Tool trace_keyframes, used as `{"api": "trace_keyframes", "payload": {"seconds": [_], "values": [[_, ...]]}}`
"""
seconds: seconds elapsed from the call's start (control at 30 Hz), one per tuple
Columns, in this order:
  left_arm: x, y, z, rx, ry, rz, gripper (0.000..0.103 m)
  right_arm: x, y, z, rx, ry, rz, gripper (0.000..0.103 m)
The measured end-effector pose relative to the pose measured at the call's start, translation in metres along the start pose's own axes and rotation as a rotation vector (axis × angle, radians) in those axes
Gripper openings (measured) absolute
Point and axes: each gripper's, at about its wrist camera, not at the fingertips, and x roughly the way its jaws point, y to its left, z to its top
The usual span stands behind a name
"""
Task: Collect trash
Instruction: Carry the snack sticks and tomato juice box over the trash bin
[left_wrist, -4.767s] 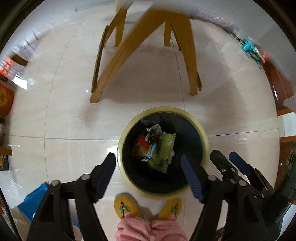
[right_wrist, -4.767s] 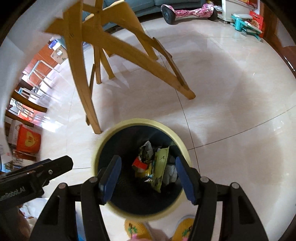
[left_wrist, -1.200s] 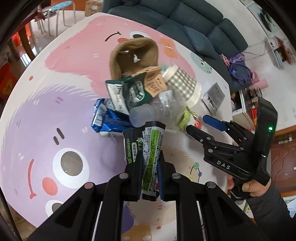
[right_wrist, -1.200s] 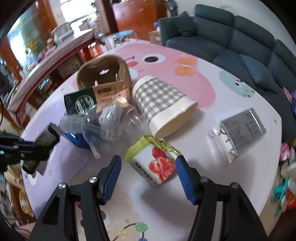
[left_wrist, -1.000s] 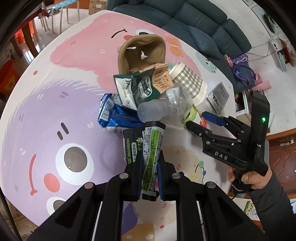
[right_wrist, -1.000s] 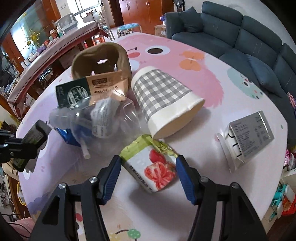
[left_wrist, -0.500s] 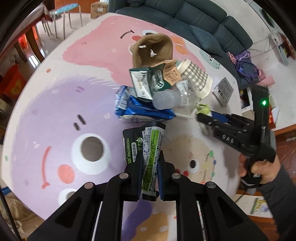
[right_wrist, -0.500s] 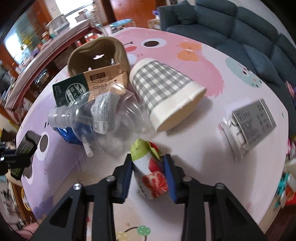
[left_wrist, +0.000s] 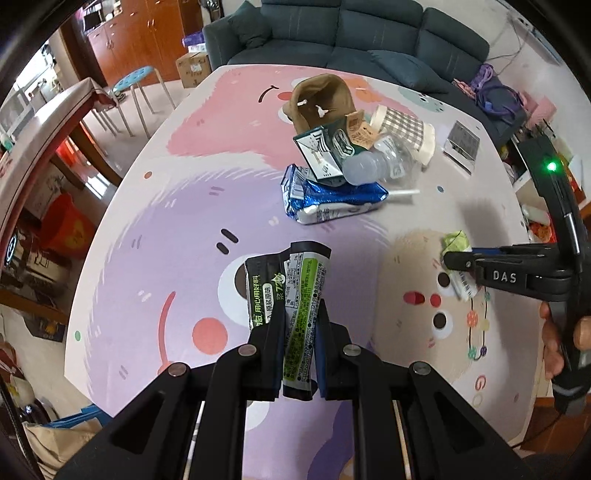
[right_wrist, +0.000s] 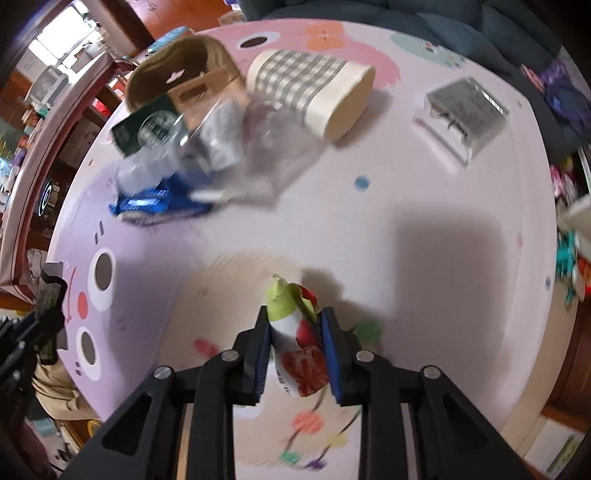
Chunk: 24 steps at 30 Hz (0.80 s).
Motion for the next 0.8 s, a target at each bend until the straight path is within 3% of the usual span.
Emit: {"api": "trace_keyframes", "payload": {"seconds": [0.2, 0.43, 0.67, 0.8], "values": [[-0.016, 0.004, -0.021, 0.045, -0.030, 0.009, 0.011, -0.001, 0.046, -0.027, -0.036, 0.062, -0.006, 0.021], [-0.040, 0.021, -0.044, 0.069, -0.064, 0.003, 0.011, -0.007, 0.091, -0.052, -0.073, 0.073, 0.016, 0.021], [-0.065, 0.038, -0.066, 0.110, -0.105, -0.047, 0.011, -0.016, 0.123, -0.093, 0.007, 0.027, 0.030, 0.020], [-0.083, 0.043, -0.088, 0.164, -0.123, -0.099, 0.011, -0.032, 0.126, -0.130, 0.117, -0.047, 0.033, 0.020]]}}
